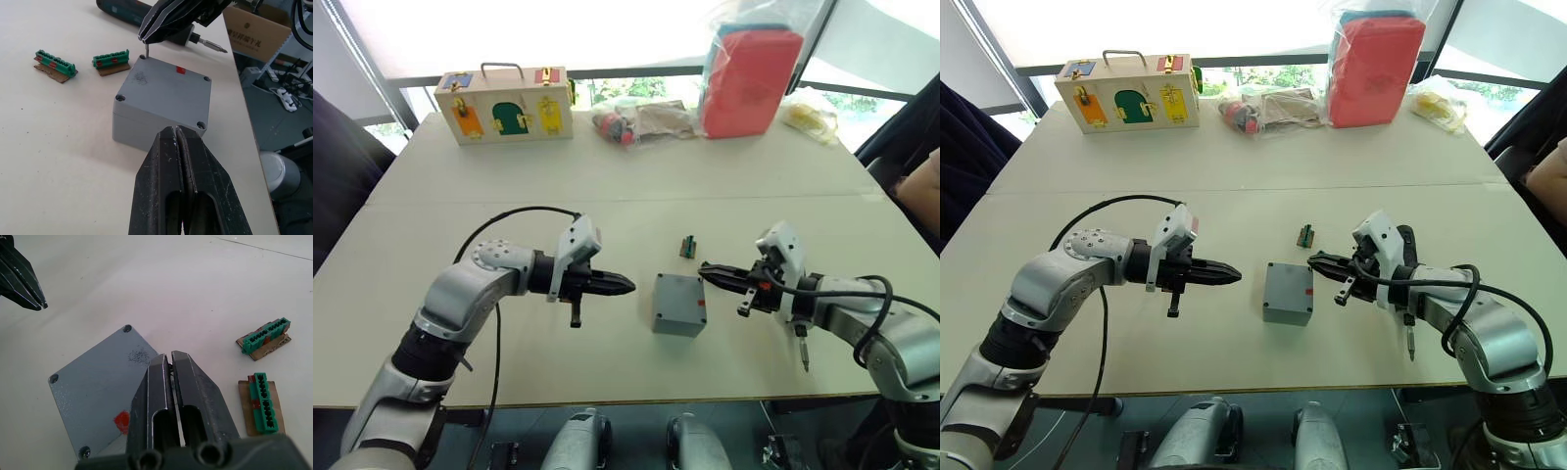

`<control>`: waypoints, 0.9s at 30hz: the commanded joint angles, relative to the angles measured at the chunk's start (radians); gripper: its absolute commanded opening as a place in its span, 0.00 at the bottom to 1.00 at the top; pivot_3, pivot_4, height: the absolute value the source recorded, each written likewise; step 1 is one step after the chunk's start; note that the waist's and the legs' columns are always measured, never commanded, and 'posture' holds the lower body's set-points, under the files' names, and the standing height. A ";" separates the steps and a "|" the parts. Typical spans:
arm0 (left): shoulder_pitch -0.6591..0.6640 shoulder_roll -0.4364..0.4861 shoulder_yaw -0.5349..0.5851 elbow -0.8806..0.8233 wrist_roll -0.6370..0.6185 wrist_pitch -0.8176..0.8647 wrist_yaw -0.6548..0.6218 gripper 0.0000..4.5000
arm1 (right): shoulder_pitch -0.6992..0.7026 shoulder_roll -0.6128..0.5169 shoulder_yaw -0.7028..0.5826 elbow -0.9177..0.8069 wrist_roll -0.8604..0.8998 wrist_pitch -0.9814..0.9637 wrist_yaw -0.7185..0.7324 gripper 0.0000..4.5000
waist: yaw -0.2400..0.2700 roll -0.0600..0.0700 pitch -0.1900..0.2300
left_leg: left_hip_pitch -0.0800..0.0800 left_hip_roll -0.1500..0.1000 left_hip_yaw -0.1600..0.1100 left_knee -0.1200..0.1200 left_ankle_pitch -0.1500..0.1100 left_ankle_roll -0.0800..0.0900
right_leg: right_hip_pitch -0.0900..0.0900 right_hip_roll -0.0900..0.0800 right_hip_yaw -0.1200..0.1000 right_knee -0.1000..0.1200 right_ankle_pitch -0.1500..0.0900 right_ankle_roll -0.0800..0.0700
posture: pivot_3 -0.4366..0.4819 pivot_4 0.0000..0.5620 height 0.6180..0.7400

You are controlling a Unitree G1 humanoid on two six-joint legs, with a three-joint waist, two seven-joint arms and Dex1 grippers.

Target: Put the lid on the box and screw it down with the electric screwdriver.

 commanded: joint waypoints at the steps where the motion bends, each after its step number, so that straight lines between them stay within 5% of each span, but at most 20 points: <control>1: -0.010 0.000 0.006 -0.009 0.001 -0.015 0.002 0.00 | -0.009 0.008 0.006 -0.002 -0.005 -0.015 -0.002 0.01 | 0.000 0.000 0.000 | 0.000 0.000 0.000 0.000 0.000 0.000 | 0.000 0.000 0.000 0.000 0.000 0.000 | 0.48 0.27 1.00; 13: -0.005 -0.004 0.005 -0.014 0.004 -0.014 0.008 0.00 | 0.001 0.002 0.020 -0.008 -0.004 -0.007 0.006 0.01 | 0.000 0.000 0.000 | 0.000 0.000 0.000 0.000 0.000 0.000 | 0.000 0.000 0.000 0.000 0.000 0.000 | 0.48 0.27 1.00; 20: -0.015 -0.009 0.008 -0.005 0.005 -0.017 0.007 0.00 | -0.019 -0.034 -0.025 -0.019 0.007 0.030 0.001 0.60 | 0.000 0.000 0.000 | 0.000 0.000 0.000 0.000 0.000 0.000 | 0.000 0.000 0.000 0.000 0.000 0.000 | 0.48 0.27 1.00; 26: -0.062 -0.030 0.024 0.019 -0.011 -0.034 -0.013 0.00 | -0.178 -0.119 -0.206 -0.007 0.187 0.375 -0.083 0.60 | 0.000 0.000 0.000 | 0.000 0.000 0.000 0.000 0.000 0.000 | 0.000 0.000 0.000 0.000 0.000 0.000 | 0.48 0.27 1.00; 27: -0.074 -0.034 0.020 0.030 -0.005 -0.048 -0.022 0.00 | -0.230 -0.143 -0.228 0.017 0.216 0.464 -0.101 0.69 | 0.001 0.000 0.000 | 0.000 0.000 0.000 0.001 0.000 0.000 | 0.000 -0.001 0.000 0.001 0.000 0.000 | 0.48 0.27 1.00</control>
